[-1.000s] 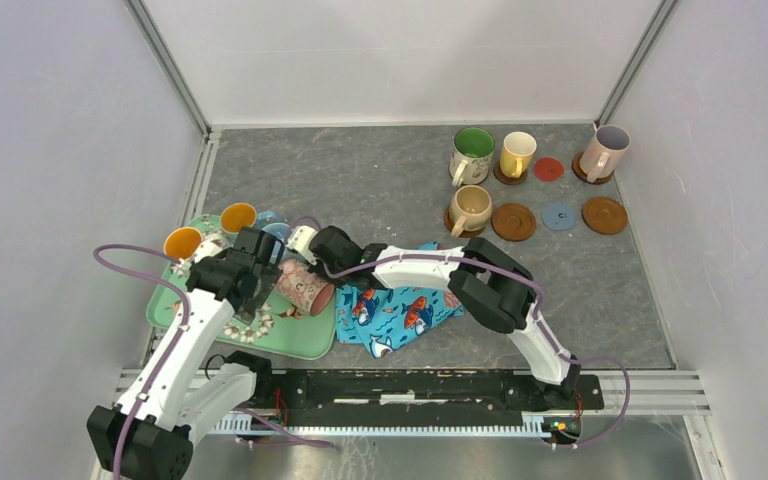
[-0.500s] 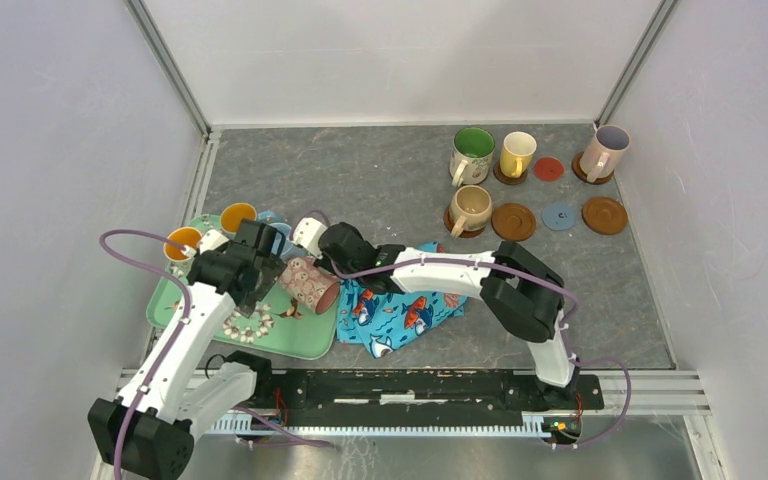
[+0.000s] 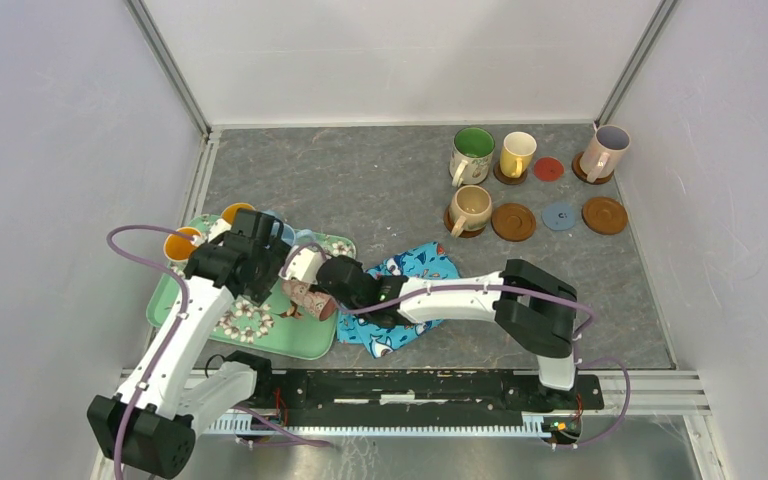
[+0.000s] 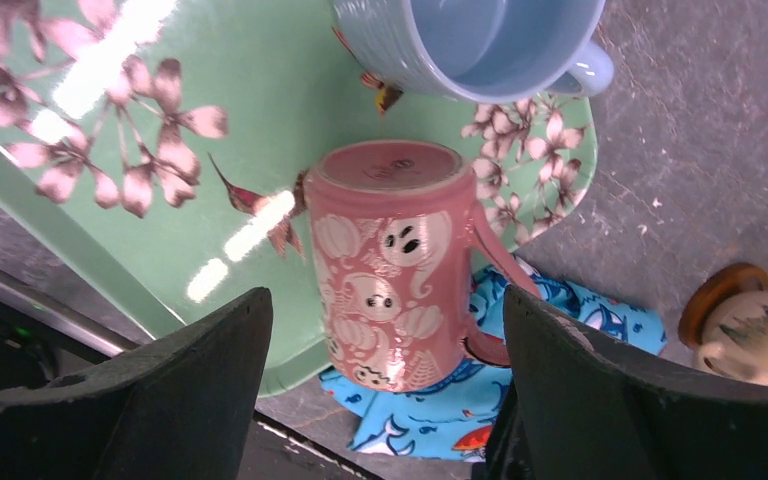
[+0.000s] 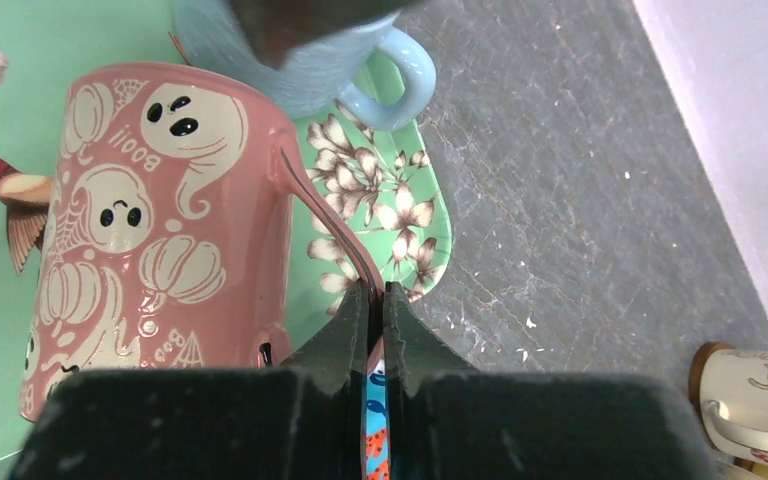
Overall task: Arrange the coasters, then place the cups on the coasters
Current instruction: Pick up the cup from the tray.
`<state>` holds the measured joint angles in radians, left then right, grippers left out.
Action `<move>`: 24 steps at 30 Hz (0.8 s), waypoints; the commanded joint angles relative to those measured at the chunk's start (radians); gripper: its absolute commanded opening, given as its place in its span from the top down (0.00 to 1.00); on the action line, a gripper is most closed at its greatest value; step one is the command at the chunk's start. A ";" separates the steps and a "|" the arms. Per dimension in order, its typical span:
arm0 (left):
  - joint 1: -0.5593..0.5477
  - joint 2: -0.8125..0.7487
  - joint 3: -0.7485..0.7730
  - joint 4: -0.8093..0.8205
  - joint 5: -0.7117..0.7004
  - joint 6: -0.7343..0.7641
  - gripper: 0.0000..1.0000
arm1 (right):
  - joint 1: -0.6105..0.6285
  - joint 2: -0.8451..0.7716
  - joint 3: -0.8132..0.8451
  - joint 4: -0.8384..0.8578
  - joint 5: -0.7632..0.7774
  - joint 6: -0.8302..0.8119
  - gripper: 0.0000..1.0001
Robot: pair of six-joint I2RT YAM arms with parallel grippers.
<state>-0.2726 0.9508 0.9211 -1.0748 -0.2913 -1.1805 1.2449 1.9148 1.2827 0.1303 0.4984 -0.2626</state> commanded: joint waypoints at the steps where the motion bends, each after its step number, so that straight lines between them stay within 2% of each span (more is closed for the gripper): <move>1: 0.023 0.019 0.002 0.055 0.115 -0.052 0.09 | 0.032 -0.096 -0.042 0.168 0.117 -0.056 1.00; 12: 0.105 0.102 -0.014 0.127 0.286 -0.029 0.10 | 0.109 -0.117 -0.108 0.312 0.230 -0.146 1.00; 24: 0.105 0.119 -0.086 0.162 0.407 -0.015 0.15 | 0.229 0.011 -0.081 0.560 0.417 -0.505 1.00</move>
<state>-0.1696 1.0733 0.8593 -0.9451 0.0563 -1.1992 1.4418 1.9011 1.1625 0.4595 0.8146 -0.6098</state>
